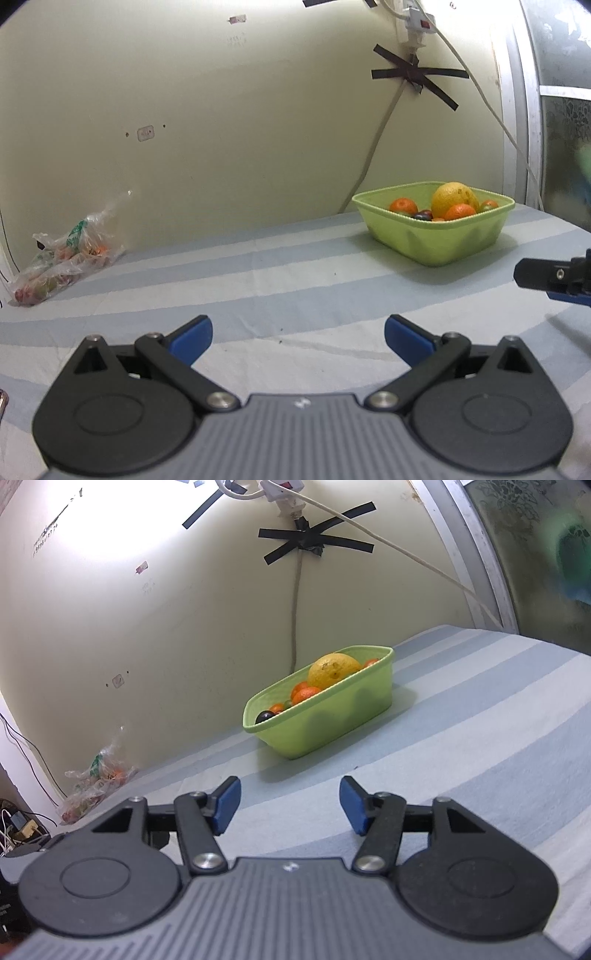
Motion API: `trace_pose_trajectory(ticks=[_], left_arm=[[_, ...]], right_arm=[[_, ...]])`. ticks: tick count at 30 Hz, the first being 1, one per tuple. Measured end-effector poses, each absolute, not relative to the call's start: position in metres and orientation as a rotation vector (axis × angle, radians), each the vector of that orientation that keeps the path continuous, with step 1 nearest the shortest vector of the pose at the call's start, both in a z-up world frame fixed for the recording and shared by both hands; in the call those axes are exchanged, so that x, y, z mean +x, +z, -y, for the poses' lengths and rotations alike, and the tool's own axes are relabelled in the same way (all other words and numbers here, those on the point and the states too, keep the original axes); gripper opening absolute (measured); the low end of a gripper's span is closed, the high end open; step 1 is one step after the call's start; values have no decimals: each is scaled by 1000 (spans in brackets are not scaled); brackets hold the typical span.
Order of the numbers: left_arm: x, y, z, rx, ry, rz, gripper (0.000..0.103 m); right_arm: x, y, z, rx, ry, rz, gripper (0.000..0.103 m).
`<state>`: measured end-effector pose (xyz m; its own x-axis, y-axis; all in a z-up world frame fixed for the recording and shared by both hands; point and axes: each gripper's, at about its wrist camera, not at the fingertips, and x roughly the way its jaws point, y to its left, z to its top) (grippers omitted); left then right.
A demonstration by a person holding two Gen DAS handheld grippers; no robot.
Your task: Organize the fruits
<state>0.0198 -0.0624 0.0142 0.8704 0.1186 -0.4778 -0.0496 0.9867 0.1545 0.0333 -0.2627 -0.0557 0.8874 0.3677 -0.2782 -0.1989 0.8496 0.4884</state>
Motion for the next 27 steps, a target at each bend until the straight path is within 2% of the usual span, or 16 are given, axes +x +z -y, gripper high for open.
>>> trace_pose_trajectory(ticks=[27], left_arm=[[22, 12, 53, 92, 72, -555, 103]], right_arm=[[37, -57, 261, 468, 301, -385, 62]])
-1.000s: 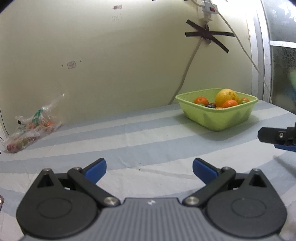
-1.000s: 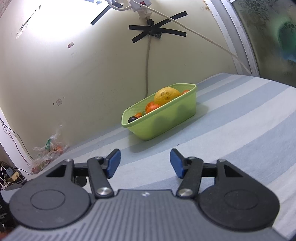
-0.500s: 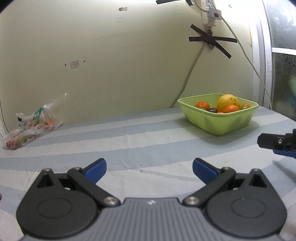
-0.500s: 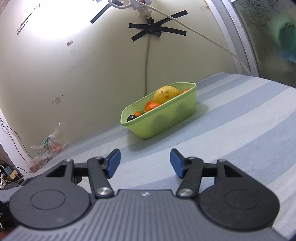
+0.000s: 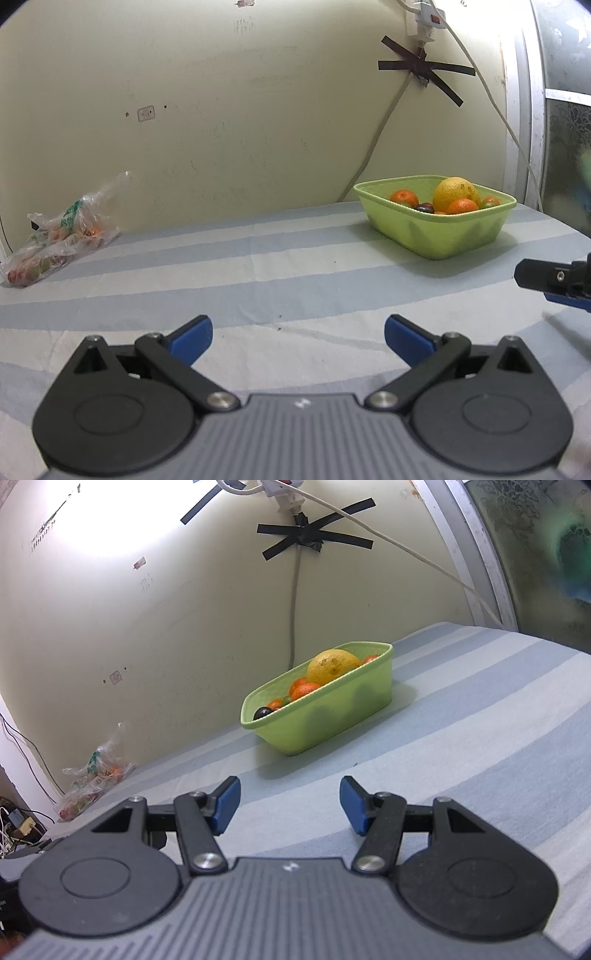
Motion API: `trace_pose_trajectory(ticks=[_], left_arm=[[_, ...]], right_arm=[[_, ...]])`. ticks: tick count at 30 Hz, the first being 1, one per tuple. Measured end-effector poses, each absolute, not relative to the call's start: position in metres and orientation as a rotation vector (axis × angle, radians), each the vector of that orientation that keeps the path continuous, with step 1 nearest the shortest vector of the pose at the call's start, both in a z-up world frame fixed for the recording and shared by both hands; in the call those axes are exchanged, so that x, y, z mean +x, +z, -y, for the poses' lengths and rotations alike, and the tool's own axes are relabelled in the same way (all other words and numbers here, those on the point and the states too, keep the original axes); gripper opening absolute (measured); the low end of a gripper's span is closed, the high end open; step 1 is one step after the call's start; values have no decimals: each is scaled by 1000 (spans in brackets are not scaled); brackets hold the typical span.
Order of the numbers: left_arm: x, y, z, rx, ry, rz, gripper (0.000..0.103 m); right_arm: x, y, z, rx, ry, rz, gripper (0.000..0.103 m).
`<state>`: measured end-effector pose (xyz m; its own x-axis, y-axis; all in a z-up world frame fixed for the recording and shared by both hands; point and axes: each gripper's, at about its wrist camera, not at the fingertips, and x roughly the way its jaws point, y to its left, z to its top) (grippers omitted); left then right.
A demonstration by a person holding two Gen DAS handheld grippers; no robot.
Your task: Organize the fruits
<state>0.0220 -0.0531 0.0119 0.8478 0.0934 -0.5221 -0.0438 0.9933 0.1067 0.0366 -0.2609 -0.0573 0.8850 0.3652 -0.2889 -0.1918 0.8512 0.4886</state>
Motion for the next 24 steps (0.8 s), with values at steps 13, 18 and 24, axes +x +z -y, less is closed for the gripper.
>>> trace_pose_trajectory(ticks=[13, 18, 24], left_arm=[[25, 11, 54, 95, 86, -578, 103], [26, 11, 52, 83, 72, -593, 103], [22, 15, 51, 59, 60, -581, 103]], right_arm=[[37, -57, 262, 470, 306, -388, 62], [36, -57, 262, 472, 306, -386, 62], [36, -57, 263, 474, 307, -385, 62]])
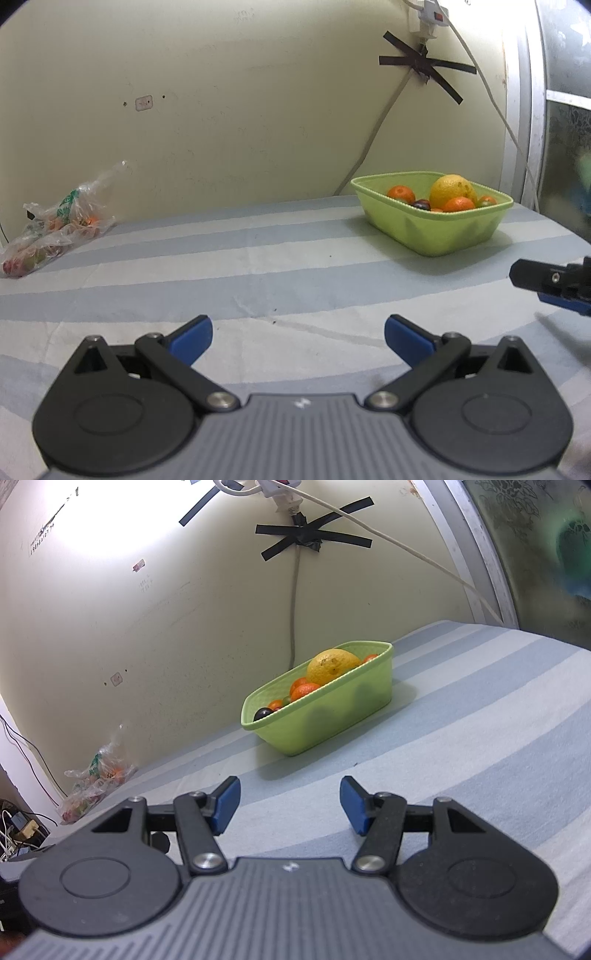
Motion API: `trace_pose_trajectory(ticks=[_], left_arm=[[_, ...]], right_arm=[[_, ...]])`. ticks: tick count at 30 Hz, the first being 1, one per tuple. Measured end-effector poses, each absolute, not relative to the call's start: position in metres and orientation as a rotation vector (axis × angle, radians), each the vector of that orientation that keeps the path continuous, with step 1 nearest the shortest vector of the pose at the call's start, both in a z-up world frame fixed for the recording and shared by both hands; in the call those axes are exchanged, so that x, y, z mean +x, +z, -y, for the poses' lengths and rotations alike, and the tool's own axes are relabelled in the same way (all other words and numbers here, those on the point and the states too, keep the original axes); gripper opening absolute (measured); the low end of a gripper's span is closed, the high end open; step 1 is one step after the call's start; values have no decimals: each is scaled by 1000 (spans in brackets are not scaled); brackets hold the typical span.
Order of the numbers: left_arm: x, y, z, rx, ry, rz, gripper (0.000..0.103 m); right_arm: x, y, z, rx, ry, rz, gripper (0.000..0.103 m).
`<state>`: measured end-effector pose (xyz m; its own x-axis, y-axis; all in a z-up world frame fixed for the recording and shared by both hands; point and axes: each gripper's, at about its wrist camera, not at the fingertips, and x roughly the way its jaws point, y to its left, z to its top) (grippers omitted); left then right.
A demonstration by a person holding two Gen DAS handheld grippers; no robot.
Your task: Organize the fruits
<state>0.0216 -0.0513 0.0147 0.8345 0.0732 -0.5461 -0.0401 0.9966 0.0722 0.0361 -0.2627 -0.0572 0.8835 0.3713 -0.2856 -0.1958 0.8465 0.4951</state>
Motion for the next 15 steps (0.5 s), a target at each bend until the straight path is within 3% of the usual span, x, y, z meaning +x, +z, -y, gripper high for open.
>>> trace_pose_trajectory(ticks=[15], left_arm=[[19, 18, 53, 50, 63, -608, 103]], right_arm=[[35, -57, 262, 474, 307, -384, 62]])
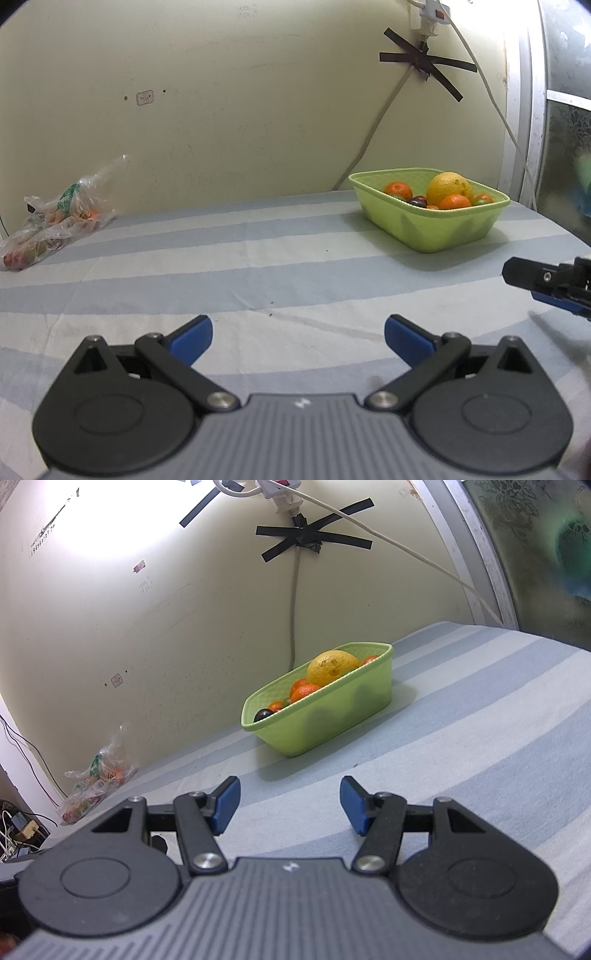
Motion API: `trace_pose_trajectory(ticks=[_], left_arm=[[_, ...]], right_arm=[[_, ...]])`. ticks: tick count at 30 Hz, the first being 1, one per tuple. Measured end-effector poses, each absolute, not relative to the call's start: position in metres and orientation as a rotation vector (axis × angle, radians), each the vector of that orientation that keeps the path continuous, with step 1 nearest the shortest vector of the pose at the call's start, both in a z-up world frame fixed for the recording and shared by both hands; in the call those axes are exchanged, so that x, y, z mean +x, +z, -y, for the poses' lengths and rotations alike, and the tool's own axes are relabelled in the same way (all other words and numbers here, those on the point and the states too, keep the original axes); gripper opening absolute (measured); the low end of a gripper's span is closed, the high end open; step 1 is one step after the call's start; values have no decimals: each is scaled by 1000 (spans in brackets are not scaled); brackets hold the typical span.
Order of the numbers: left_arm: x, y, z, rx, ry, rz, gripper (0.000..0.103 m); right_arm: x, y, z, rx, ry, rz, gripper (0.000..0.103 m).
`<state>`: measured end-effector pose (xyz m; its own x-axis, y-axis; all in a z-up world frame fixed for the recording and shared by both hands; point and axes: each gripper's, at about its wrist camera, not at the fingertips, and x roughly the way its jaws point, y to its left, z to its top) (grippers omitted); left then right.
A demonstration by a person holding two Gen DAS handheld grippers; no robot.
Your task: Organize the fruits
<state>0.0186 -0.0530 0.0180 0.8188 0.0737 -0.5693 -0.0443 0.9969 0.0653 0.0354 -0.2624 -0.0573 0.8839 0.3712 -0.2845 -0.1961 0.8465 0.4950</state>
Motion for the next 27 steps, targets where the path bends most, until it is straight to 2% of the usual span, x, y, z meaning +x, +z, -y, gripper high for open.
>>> trace_pose_trajectory(ticks=[22, 27], left_arm=[[22, 9, 63, 164, 126, -638, 103], [22, 9, 63, 162, 115, -647, 103]], right_arm=[[35, -56, 262, 476, 311, -386, 63], [35, -56, 262, 477, 311, -382, 67]])
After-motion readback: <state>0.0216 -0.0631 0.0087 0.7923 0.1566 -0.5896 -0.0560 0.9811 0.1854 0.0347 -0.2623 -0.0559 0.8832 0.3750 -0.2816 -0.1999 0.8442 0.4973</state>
